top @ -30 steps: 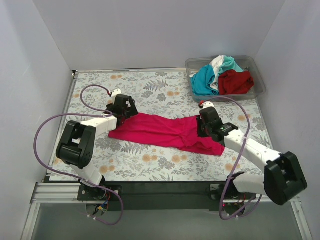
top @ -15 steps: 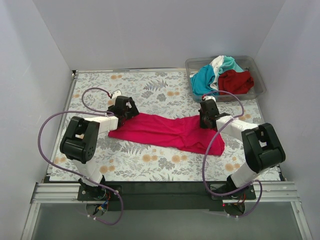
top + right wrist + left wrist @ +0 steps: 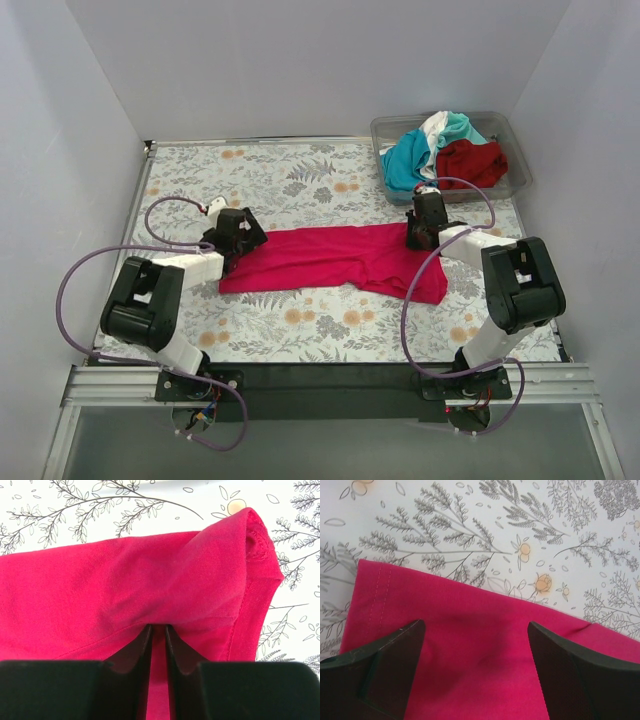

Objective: Fold and stack the t-shirts
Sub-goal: Fold the tshirt

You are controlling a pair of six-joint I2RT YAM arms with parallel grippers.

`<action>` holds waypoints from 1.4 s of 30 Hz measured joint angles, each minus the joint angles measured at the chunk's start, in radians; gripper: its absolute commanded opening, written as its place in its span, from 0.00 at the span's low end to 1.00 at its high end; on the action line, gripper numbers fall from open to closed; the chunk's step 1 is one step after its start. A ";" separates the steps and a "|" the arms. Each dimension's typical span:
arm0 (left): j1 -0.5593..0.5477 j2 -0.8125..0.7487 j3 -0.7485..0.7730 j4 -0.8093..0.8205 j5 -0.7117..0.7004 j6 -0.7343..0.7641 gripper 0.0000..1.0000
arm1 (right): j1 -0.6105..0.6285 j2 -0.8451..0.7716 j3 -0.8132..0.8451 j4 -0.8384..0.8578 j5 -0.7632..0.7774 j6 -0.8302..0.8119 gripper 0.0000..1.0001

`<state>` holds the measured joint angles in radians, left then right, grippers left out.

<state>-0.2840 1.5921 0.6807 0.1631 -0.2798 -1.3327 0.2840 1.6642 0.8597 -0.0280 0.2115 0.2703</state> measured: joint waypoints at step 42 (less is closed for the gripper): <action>-0.363 -0.309 -0.299 0.019 -0.148 -0.203 0.77 | 0.334 0.250 0.335 -0.085 -0.070 -0.048 0.28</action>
<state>-0.6468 1.2831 0.3820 0.1818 -0.4282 -1.5356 0.6182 1.9141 1.1942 -0.1131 0.1413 0.2226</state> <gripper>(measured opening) 0.773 0.276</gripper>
